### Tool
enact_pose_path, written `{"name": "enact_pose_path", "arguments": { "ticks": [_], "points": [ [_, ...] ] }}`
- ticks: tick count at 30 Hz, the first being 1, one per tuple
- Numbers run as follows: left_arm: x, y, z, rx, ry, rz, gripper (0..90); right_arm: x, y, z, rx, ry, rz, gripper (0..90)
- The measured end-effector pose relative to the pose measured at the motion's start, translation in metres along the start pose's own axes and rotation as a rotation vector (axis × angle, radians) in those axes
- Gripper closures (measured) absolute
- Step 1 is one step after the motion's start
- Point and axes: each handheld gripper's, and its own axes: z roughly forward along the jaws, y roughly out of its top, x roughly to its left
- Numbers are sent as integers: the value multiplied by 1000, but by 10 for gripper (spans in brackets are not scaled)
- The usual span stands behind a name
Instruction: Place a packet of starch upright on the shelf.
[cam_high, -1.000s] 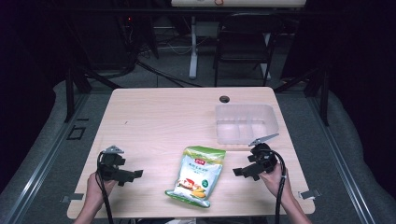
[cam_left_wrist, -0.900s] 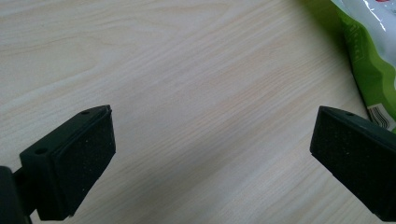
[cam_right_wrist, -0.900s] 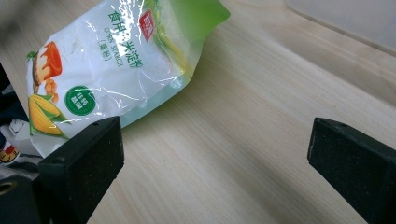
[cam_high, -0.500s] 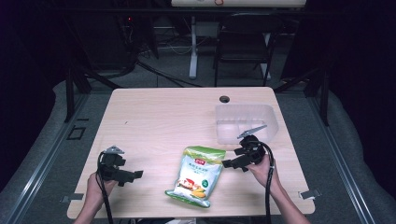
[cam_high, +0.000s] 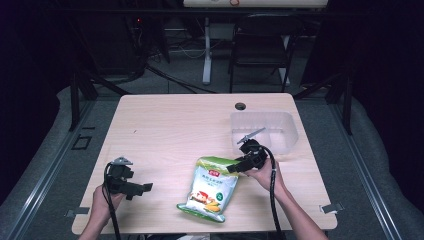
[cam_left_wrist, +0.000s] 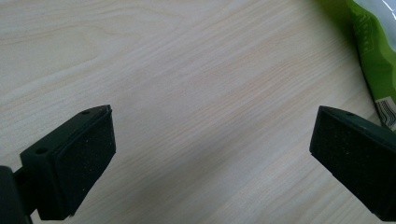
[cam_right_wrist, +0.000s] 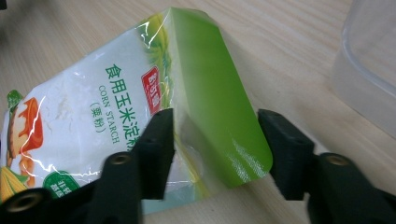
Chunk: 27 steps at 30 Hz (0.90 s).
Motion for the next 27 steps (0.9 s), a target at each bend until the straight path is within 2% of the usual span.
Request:
{"name": "enact_pose_path", "arguments": {
  "ticks": [1, 3, 4, 5, 6, 7, 9, 11, 14, 20, 21, 23, 27],
  "points": [
    [0, 0, 0, -2, 2, 1, 4, -1, 0, 1, -2, 4, 10, 526],
    [0, 0, 0, 0, 3, 1, 3, -4, -2, 2, 2, 42, 38, 621],
    [0, 0, 0, 2, 4, 2, 4, -5, -3, 1, 5, 55, 52, 685],
    [0, 0, 0, 2, 4, 3, 4, -5, -5, 1, -16, 74, 71, 765],
    [0, 0, 0, 1, 4, 2, 4, -5, -5, 1, -16, 74, 71, 765],
    [0, 0, 0, 4, 2, 4, 4, -5, -7, 1, -22, 98, 87, 806],
    [-1, 0, 0, 0, 2, 3, 4, -6, -7, 0, -1, 96, 70, 817],
    [0, 0, 0, 1, 4, 2, 4, -3, -10, -2, -11, 93, 98, 839],
    [0, 0, -1, 0, 1, 2, 4, -2, -13, -5, 2, 83, 89, 840],
    [-1, 0, -1, -3, 1, 4, 4, 0, -34, -15, 2, 57, 124, 840],
    [-1, 0, -1, -2, 1, 5, 4, 0, -37, -18, 23, 54, 112, 840],
    [-1, 0, -1, -2, 1, 6, 4, 2, -43, -19, 1, 53, 132, 842],
    [-1, 0, -1, -4, 1, 5, 4, 4, -51, -23, 6, 39, 140, 847]
  ]
}}
